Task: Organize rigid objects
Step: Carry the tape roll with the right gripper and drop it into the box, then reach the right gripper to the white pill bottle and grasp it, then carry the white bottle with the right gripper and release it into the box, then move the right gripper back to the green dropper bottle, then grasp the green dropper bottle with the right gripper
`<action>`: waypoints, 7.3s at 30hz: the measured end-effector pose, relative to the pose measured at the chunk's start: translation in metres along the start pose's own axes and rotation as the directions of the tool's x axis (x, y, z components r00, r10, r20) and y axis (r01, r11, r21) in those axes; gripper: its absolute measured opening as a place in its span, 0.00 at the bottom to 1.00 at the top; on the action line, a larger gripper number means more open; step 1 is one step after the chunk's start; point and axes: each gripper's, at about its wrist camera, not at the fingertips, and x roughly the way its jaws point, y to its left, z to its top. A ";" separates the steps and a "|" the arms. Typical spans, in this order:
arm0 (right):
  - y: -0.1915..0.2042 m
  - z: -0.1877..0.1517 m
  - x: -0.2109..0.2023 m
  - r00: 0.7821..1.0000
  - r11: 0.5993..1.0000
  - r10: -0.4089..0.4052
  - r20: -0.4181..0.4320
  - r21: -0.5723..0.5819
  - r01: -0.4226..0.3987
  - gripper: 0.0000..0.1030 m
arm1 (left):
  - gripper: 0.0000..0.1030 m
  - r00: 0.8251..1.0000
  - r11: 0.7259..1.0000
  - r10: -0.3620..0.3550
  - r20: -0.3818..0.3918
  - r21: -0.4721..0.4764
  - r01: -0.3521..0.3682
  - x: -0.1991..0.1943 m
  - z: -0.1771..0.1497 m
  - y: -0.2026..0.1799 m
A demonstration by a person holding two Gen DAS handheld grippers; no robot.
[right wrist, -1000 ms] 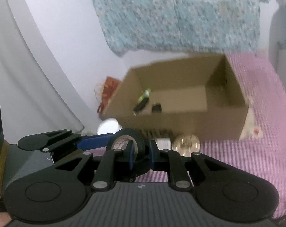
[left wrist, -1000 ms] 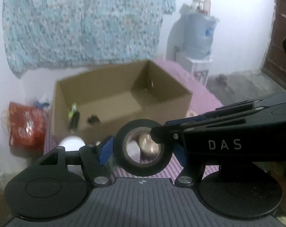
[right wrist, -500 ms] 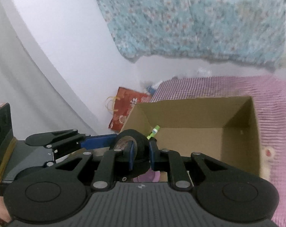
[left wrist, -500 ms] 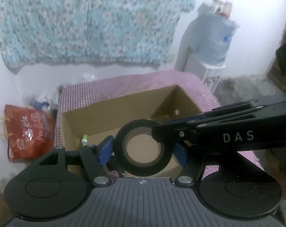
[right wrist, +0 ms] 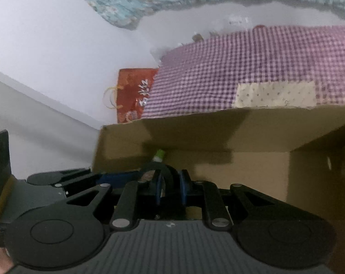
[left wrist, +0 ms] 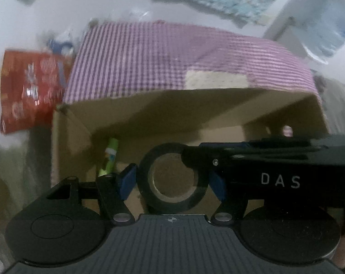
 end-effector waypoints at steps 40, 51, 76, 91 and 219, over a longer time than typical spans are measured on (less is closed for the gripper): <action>-0.014 -0.222 -0.217 0.765 0.940 0.133 0.630 0.165 -0.300 0.57 | 0.99 0.730 0.924 -0.367 0.576 0.134 0.358 -0.202 -0.177 0.010; 0.061 -0.247 -0.156 0.915 1.000 -0.007 0.403 0.019 0.000 0.63 | 0.97 0.842 0.982 -0.159 0.516 -0.004 0.188 -0.133 -0.245 0.049; 0.137 -0.196 -0.012 0.987 0.961 -0.090 0.133 -0.249 0.121 0.47 | 0.55 0.886 0.989 -0.149 0.439 0.043 0.145 -0.072 -0.235 0.076; 0.164 -0.209 -0.053 0.981 0.961 0.030 0.193 -0.275 0.025 0.37 | 0.51 0.825 0.997 -0.079 0.559 0.062 0.053 -0.141 -0.249 0.069; 0.087 -0.214 -0.027 0.977 0.979 -0.081 0.195 -0.167 0.115 0.26 | 0.57 0.918 0.970 -0.210 0.337 0.191 0.152 -0.038 -0.228 0.025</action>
